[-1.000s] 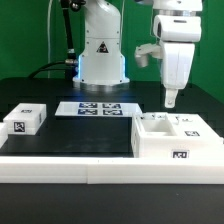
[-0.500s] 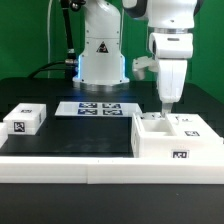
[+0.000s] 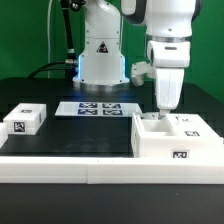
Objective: Assemble cabinet
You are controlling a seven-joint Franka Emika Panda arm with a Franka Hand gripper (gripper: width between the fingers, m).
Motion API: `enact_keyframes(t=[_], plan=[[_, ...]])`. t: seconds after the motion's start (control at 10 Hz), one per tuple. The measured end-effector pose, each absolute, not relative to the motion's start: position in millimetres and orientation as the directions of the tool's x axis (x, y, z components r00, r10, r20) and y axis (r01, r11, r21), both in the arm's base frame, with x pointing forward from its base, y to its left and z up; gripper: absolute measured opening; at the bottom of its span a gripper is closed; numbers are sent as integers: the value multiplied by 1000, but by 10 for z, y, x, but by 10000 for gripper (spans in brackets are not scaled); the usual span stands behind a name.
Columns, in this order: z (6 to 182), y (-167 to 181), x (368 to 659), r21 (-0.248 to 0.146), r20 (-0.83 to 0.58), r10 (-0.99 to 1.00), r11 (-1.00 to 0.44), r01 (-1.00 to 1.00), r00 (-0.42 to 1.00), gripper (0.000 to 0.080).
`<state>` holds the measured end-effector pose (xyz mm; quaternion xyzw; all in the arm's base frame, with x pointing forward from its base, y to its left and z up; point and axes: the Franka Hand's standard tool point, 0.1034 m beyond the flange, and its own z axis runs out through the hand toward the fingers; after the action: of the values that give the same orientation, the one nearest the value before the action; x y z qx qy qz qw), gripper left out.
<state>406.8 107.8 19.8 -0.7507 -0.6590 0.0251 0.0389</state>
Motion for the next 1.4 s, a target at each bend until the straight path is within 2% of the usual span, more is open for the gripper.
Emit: enact_keyframes(t=[0.2,0.3,0.4,0.5,0.6,0.7,1.2,1.3,1.4], plan=[[164,1064,4057,-99,13,991,-132,986,134,541],[160,1064,4054,-100,13,991,-133,986,135,541],[160,1064,4054,-100,13,991,-133,986,135,359],[159,1065,4053,-100,13,991,-133,986,135,212],[152,1064,4048,-102,13,991,-133,986,135,212],[153,1059,4056,-100,14,991,-128,987,130,67],[154,1042,4064,-99,15,992,-123,987,125,68],[171,1039,4067,-99,13,991,-128,987,130,68],[270,1023,4084,-95,0,989,-150,984,150,68]])
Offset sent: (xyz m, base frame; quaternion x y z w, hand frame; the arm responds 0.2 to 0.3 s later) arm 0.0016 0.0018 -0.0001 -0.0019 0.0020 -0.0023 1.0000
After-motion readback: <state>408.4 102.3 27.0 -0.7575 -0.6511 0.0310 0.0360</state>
